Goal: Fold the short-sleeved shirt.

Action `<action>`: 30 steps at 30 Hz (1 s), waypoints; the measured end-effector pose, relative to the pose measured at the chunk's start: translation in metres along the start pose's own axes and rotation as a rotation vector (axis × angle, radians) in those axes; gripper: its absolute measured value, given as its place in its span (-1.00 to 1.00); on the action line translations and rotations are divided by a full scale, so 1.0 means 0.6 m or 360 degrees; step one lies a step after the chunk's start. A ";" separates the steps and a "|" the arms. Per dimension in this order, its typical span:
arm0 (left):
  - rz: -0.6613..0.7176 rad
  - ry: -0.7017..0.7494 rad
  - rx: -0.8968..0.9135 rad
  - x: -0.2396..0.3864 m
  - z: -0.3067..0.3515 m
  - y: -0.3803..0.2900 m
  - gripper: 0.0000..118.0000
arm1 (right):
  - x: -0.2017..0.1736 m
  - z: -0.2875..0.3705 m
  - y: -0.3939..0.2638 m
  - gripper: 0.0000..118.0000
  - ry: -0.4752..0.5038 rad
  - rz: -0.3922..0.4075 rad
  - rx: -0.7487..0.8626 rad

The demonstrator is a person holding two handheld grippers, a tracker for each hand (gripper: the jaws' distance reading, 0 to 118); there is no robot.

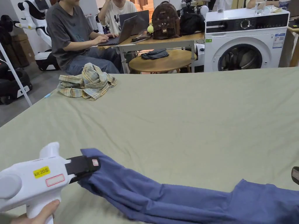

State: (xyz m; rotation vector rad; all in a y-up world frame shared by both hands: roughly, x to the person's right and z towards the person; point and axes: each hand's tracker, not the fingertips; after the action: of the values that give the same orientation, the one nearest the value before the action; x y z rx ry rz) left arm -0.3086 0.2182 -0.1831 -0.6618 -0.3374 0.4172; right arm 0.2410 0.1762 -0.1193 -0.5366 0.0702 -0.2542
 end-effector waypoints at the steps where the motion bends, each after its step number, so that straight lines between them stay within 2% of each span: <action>1: -0.0059 -0.0056 -0.0037 0.040 -0.019 -0.012 -0.85 | 0.001 -0.001 0.001 -1.00 0.0009 -0.0024 0.0001; 3: -0.0164 -0.0163 -0.0180 0.115 -0.074 -0.045 -0.85 | 0.000 0.002 0.001 -1.00 0.0019 -0.0053 0.0006; 5: -0.0179 -0.0211 -0.0325 0.173 -0.146 -0.086 -0.85 | -0.003 0.009 -0.002 -1.00 0.0027 -0.0063 0.0007; 8: -0.0172 -0.0323 -0.0502 0.214 -0.244 -0.135 -0.85 | -0.004 0.025 -0.009 -1.00 0.0022 -0.0047 0.0013; 11: -0.0264 -0.0386 -0.0562 0.252 -0.287 -0.163 -0.80 | 0.007 0.031 -0.013 -1.00 -0.0007 -0.0021 0.0011; 12: -0.0272 -0.0438 -0.0589 0.255 -0.293 -0.162 -0.57 | 0.011 0.033 -0.014 -1.00 -0.0014 -0.0014 0.0007; 13: -0.0231 -0.0534 -0.0640 0.257 -0.295 -0.160 -0.19 | 0.015 0.034 -0.015 -1.00 -0.0022 -0.0007 0.0001; 15: -0.0142 -0.0727 -0.0558 0.246 -0.271 -0.148 -0.15 | 0.025 0.037 -0.018 -1.00 -0.0040 -0.0010 -0.0001; 17: -0.0086 -0.0764 -0.0493 0.229 -0.257 -0.131 -0.15 | 0.040 0.038 -0.020 -1.00 -0.0050 -0.0053 -0.0003; 18: -0.0075 -0.0720 -0.0465 0.217 -0.257 -0.127 -0.17 | 0.045 0.038 -0.022 -1.00 -0.0049 -0.0081 -0.0002; 19: -0.0065 -0.0661 -0.0419 0.206 -0.259 -0.123 -0.48 | 0.051 0.038 -0.023 -1.00 -0.0043 -0.0105 -0.0004; 20: -0.0033 -0.0631 -0.0420 0.196 -0.268 -0.124 -0.95 | 0.055 0.038 -0.024 -1.00 -0.0041 -0.0119 -0.0006; 23: 0.0050 -0.0558 -0.0530 0.192 -0.308 -0.152 -1.00 | 0.058 0.038 -0.029 -1.00 -0.0054 -0.0129 -0.0007; 26: -0.0031 -0.0593 -0.0800 0.211 -0.362 -0.207 -1.00 | 0.054 0.036 -0.034 -1.00 -0.0048 -0.0132 -0.0025; 27: -0.0097 -0.0597 -0.0825 0.218 -0.370 -0.223 -1.00 | 0.053 0.035 -0.036 -1.00 -0.0044 -0.0133 -0.0032; 29: -0.0204 -0.0581 -0.0680 0.222 -0.352 -0.225 -1.00 | 0.048 0.034 -0.041 -1.00 -0.0040 -0.0119 -0.0044; 30: -0.0158 -0.0599 -0.0717 0.232 -0.333 -0.218 -1.00 | 0.046 0.033 -0.042 -1.00 -0.0042 -0.0111 -0.0049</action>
State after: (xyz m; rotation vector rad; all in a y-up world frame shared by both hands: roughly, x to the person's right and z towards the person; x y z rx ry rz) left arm -0.0681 0.0875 -0.2223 -1.0021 -0.8341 0.3717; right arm 0.2647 0.1578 -0.0892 -0.5735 0.0299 -0.3145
